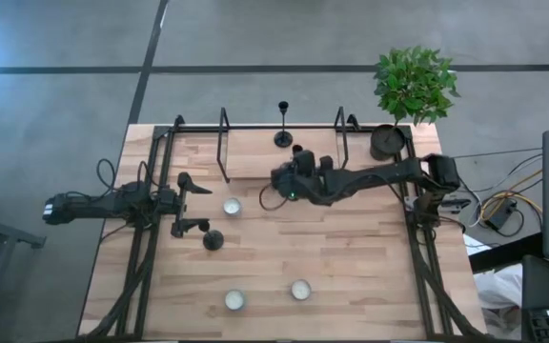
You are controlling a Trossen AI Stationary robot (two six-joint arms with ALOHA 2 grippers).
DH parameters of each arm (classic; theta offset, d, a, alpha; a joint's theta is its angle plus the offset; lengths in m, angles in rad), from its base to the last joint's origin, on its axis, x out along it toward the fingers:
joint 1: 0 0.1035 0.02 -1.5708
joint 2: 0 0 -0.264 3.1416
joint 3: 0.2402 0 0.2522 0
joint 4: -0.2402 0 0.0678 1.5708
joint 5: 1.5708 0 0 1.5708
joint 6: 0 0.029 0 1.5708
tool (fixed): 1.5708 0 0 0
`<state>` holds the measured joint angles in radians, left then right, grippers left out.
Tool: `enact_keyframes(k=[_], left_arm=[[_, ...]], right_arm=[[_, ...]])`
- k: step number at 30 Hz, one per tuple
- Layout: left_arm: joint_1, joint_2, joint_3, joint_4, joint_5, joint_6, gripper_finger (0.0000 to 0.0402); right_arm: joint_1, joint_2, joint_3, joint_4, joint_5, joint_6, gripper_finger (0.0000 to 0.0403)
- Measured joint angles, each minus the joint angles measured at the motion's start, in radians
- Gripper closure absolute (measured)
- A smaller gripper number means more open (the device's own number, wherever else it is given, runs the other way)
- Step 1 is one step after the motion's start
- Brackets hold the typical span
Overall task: Pick & Place candle stick holders
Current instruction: Put the right black candle holder on the shelf
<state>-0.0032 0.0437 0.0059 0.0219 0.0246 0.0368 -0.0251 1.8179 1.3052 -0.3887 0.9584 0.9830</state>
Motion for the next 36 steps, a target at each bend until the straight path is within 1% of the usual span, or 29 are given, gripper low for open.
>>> enact_keyframes(k=[2, 4, 11, 13, 18, 21, 25, 29, 33, 36], left_arm=[[0.000, 0.000, 0.000, 0.000, 0.000, 0.000, 0.0003], [0.000, 0.000, 0.000, 0.000, 0.000, 0.000, 0.0003], [0.000, 0.000, 0.000, 0.000, 0.000, 0.000, 0.0003], [0.000, 0.000, 0.000, 0.000, 0.000, 0.000, 0.0003], [0.000, 0.000, 0.000, 0.000, 0.000, 0.000, 0.0003], [0.000, 0.000, 0.000, 0.000, 0.000, 0.000, 0.0003], [0.000, 0.000, 0.000, 0.000, 0.000, 0.000, 0.0003], [0.001, 0.000, 0.000, 0.000, 0.000, 0.000, 0.0003], [0.001, 0.000, 0.000, 0.000, 0.000, 0.000, 0.0003], [0.001, 0.000, 0.000, 0.000, 0.000, 0.000, 0.0003]], right_arm=[[-0.015, -0.005, 0.000, 0.002, 0.022, -0.004, 0.0394], [-0.033, -0.006, 0.000, 0.001, 0.021, -0.026, 0.0394], [-0.103, -0.005, 0.000, -0.003, -0.002, -0.100, 0.0394], [-0.118, -0.005, 0.000, -0.003, -0.020, -0.120, 0.0394], [-0.147, -0.005, 0.000, -0.007, -0.024, -0.162, 0.0394], [-0.163, -0.007, 0.000, -0.039, -0.029, -0.173, 0.0394], [-0.184, -0.008, 0.000, -0.073, -0.065, -0.186, 0.0394], [-0.201, -0.012, 0.000, -0.073, -0.082, -0.266, 0.0394], [-0.222, -0.032, 0.000, -0.076, -0.153, -0.363, 0.0394], [-0.229, -0.069, -0.001, -0.075, -0.183, -0.447, 0.0394]])
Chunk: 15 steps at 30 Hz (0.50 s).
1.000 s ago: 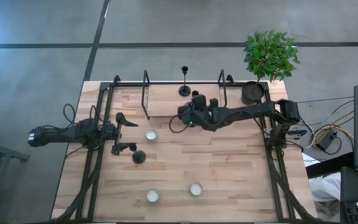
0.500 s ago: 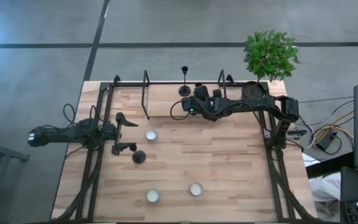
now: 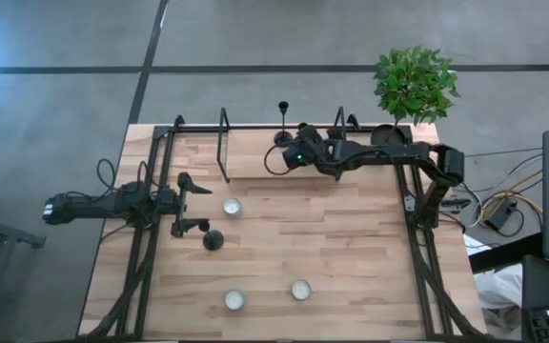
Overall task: Pick & Place candle stick holders
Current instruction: Put the right black candle holder on the shelf
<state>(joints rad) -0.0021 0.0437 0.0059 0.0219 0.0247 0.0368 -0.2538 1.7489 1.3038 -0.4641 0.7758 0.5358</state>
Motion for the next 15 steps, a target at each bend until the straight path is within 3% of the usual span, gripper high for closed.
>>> enact_keyframes(k=[6, 15], left_arm=[[0.000, 0.000, 0.000, 0.000, 0.000, 0.000, 0.0003], [0.000, 0.000, 0.000, 0.000, 0.000, 0.000, 0.0003]], right_arm=[[-0.030, -0.106, -0.030, 0.025, -0.114, -0.168, 0.0394], [-0.117, -0.279, -0.201, 0.148, -0.359, -0.329, 0.0394]])
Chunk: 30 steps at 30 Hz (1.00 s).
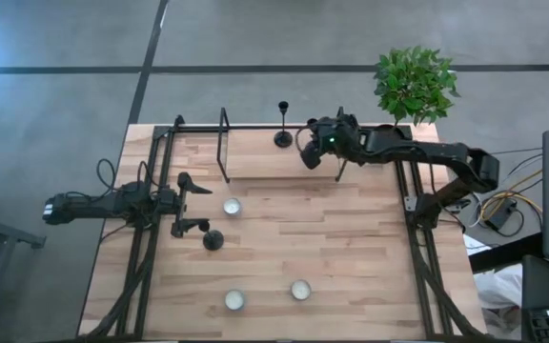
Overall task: Pick & Place candle stick holders
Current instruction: Put the right black candle holder on the shelf
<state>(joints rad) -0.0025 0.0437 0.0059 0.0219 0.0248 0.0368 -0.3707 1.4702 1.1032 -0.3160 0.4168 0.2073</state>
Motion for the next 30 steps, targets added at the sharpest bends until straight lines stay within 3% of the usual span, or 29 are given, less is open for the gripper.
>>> enact_keyframes(k=[5, 12, 19, 30], left_arm=[[0.000, 0.000, 0.000, 0.000, 0.000, 0.000, 0.0003], [-0.001, 0.000, 0.000, 0.000, 0.000, 0.000, 0.0003], [-0.001, 0.000, 0.000, 0.000, 0.000, 0.000, 0.0003], [0.000, 0.000, 0.000, 0.000, 0.000, 0.000, 0.0003]], right_arm=[[-0.057, -0.068, -0.084, 0.115, -0.211, -0.090, 0.0394], [-0.126, -0.100, -0.120, 0.144, -0.349, -0.159, 0.0394], [-0.160, -0.049, -0.079, 0.141, -0.354, -0.193, 0.0394], [-0.170, 0.120, 0.060, 0.150, -0.180, -0.026, 0.0394]])
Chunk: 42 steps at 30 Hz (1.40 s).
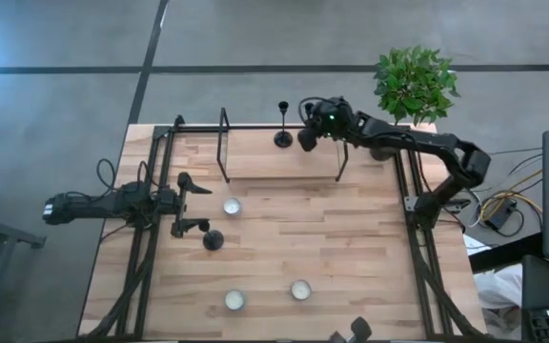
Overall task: Pick & Place candle stick holders
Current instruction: Put the right black candle holder on the shelf
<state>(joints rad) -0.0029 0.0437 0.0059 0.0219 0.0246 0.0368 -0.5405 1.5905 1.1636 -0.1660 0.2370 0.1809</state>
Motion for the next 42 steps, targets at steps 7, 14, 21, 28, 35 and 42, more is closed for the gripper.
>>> enact_keyframes(k=[7, 14, 21, 28, 35, 42], left_arm=[[0.001, 0.000, 0.000, 0.000, 0.000, 0.000, 0.0003], [0.001, 0.000, 0.000, 0.000, 0.000, 0.000, 0.0003], [0.001, 0.000, 0.000, 0.000, 0.000, 0.000, 0.0003], [0.000, 0.000, 0.000, 0.000, 0.000, 0.000, 0.0003], [0.000, 0.000, 0.000, 0.000, 0.000, 0.000, 0.0003], [0.000, 0.000, 0.000, 0.000, 0.000, 0.000, 0.0003]], right_arm=[[0.031, 0.079, 0.068, -0.025, 0.167, 0.088, 0.0394], [0.058, 0.079, 0.065, -0.063, 0.227, 0.187, 0.0394], [0.111, 0.077, 0.065, -0.071, 0.365, 0.291, 0.0394], [0.159, 0.077, 0.065, -0.082, 0.495, 0.390, 0.0394], [0.190, 0.076, 0.065, -0.111, 0.543, 0.448, 0.0394], [0.213, 0.076, 0.065, -0.115, 0.545, 0.441, 0.0394]])
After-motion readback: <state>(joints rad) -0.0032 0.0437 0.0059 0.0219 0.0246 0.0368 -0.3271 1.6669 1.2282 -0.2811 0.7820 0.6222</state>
